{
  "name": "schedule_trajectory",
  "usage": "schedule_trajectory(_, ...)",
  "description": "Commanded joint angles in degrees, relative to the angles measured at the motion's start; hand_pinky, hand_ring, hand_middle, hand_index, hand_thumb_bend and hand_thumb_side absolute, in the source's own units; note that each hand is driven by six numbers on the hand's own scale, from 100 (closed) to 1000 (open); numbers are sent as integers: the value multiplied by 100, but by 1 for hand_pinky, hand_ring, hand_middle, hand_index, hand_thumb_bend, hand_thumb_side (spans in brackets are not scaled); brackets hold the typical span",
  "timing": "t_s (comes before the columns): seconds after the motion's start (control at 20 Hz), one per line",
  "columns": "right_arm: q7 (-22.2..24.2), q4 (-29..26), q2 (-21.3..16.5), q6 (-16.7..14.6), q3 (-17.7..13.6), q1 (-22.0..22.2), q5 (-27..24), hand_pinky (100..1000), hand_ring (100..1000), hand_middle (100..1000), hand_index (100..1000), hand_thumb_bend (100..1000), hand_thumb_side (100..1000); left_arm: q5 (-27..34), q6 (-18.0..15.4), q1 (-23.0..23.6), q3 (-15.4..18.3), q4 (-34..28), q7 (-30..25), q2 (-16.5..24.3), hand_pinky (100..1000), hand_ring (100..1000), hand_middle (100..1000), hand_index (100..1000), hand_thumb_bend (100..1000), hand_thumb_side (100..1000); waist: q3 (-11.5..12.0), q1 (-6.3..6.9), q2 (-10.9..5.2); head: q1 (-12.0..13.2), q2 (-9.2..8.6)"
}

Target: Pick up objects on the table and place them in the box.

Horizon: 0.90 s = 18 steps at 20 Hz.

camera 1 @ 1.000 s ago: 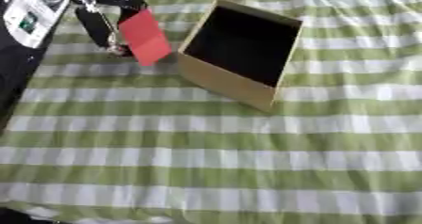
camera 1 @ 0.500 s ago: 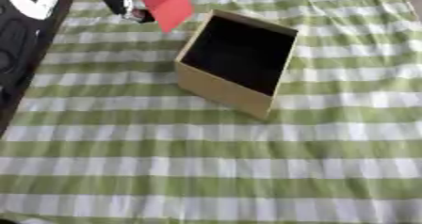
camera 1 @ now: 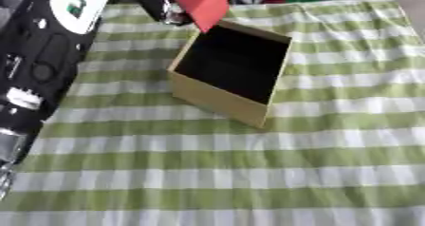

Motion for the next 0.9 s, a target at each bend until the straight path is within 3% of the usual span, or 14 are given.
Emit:
schedule_trajectory(0.05,18,-114,-46,-3,1,-80,-47,897,732,726,887,100,614,-39,77,-176,27,56,239,-44,825,420,311,479,100,100,-20,-3,-98,25,-86)
schedule_trajectory(0.3,24,-114,-41,-4,3,-82,-50,897,732,726,887,100,614,-9,105,-191,10,132,369,-106,825,420,311,479,100,100,-35,5,-89,31,-88)
schedule_trajectory(0.35,26,-114,-39,-7,5,-90,-52,897,732,725,888,100,617,-19,107,-181,-11,152,380,-126,809,456,368,551,186,100,-51,14,-79,40,-88)
schedule_trajectory(0.45,35,-114,-31,-16,15,-115,-63,897,732,725,888,100,618,-131,88,-128,-129,285,466,-214,805,466,387,574,212,100,-95,34,-57,60,-75)
schedule_trajectory(0.55,41,-114,-20,-15,22,-128,-116,898,732,725,889,100,624,-288,-17,-67,-203,416,463,-284,822,513,462,681,279,100,-110,43,-48,66,-64)
schedule_trajectory(0.7,41,-114,-19,-10,12,-132,-177,898,732,725,889,100,624,-477,-227,-27,-162,534,357,-335,822,513,462,681,279,100,-112,44,-45,63,-57)
schedule_trajectory(0.75,41,-114,-21,-11,8,-136,-185,897,732,725,889,100,623,-506,-284,-11,-155,571,334,-356,851,624,570,790,402,100,-118,45,-42,62,-52)
schedule_trajectory(0.9,24,-114,-28,-13,-10,-131,-187,897,731,725,889,100,624,-356,-518,87,-334,659,131,-415,870,674,622,837,466,100,-121,47,-38,47,-18)
